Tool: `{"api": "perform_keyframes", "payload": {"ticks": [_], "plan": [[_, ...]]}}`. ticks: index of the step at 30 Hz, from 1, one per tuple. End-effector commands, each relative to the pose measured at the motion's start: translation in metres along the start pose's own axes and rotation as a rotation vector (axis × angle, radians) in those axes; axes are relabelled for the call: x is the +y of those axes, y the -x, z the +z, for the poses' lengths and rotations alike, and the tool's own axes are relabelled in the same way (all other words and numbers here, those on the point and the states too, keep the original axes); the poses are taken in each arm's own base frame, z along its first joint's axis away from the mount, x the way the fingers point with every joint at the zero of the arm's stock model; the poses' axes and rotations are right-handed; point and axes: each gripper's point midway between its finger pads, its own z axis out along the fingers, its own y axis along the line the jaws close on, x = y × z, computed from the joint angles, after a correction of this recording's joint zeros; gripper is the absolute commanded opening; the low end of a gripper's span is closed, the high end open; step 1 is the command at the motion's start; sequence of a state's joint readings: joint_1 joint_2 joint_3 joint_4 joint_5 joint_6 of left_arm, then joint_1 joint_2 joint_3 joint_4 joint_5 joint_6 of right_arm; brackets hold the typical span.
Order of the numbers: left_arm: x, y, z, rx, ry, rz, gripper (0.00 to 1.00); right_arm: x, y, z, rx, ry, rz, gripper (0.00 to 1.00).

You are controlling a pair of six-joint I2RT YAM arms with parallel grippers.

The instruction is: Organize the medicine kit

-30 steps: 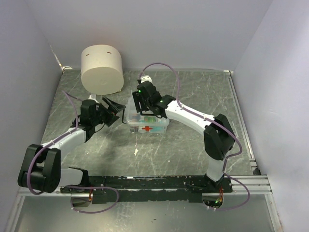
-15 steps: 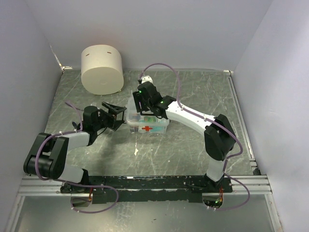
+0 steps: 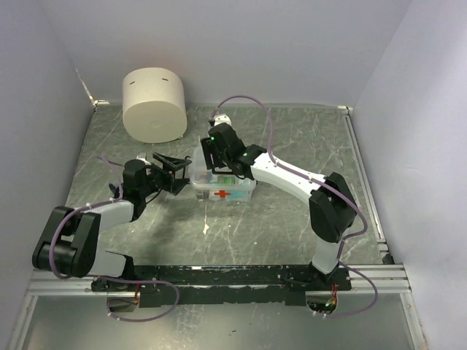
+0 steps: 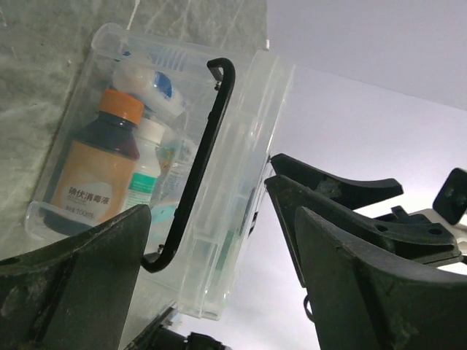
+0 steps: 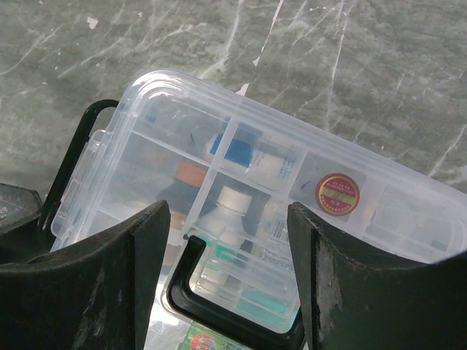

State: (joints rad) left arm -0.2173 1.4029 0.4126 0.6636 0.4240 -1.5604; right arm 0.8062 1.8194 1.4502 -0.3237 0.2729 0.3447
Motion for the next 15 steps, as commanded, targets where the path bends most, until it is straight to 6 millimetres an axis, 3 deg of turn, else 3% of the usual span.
{"api": "perform_keyframes", "payload": {"ticks": [1,7,15], "plan": [[0.0,0.007,-0.008,-0.042,0.09,0.181,0.91,-0.003,-0.069,0.0,0.222,0.012,-0.003,0.65],[-0.011,0.007,-0.015,-0.052,0.084,0.3,0.92,-0.004,-0.068,-0.001,0.215,0.02,0.006,0.65],[-0.011,-0.003,-0.005,0.028,0.05,0.321,0.91,-0.003,-0.067,0.001,0.219,0.023,0.013,0.65]]}}
